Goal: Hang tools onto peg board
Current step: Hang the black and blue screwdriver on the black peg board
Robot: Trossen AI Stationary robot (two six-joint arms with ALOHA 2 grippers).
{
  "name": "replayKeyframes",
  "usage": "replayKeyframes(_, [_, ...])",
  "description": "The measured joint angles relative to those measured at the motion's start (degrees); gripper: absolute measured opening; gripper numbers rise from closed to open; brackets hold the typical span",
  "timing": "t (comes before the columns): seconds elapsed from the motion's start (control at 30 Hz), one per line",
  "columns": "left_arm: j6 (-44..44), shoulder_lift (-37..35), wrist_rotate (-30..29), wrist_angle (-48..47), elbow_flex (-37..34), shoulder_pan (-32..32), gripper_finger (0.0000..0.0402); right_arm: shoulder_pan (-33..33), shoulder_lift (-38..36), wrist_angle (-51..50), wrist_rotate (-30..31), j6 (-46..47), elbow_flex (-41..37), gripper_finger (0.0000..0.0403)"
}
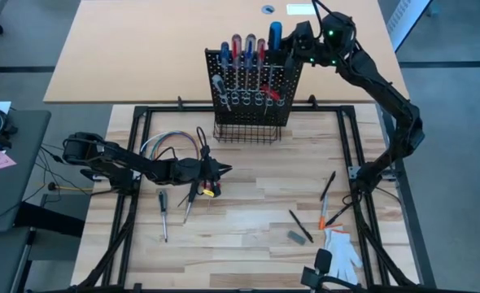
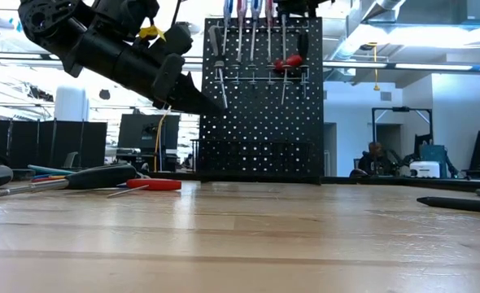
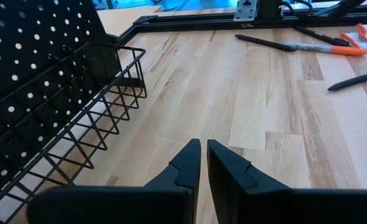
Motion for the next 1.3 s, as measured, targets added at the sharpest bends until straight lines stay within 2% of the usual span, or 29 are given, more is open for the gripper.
replayKeyframes(0.47, [-0.01, 0.00, 0.09, 0.02, 0.00, 0.00, 0.0022, 1.74, -0.74, 0.26, -1.31, -0.95, 3.23, 0.0148])
replayKeyframes(0.73, [0.08, 0.00, 0.15, 0.02, 0.00, -0.48, 0.0022, 5.84, -2.16, -0.87, -1.19, -8.70, 4.02, 0.0143])
replayKeyframes(0.87, [0.15, 0.00, 0.13, 0.02, 0.00, -0.60, 0.0022, 9.20, -2.77, -4.30, 1.97, -16.01, 4.02, 0.0143])
replayKeyframes(1.07, [0.06, 0.00, 0.13, 0.02, 0.00, -0.63, 0.0022, 13.26, -2.49, -10.14, 10.34, -24.34, 4.02, 0.0142])
replayKeyframes(1.17, [0.02, 0.00, 0.14, 0.08, 0.00, -0.69, 0.0022, 13.68, -2.49, -10.46, 13.22, -25.40, 3.85, 0.0142])
replayKeyframes(1.3, [0.02, 0.00, 0.13, 0.12, 0.00, -0.70, 0.0022, 13.55, -2.53, -9.08, 14.04, -24.89, 3.73, 0.0142])
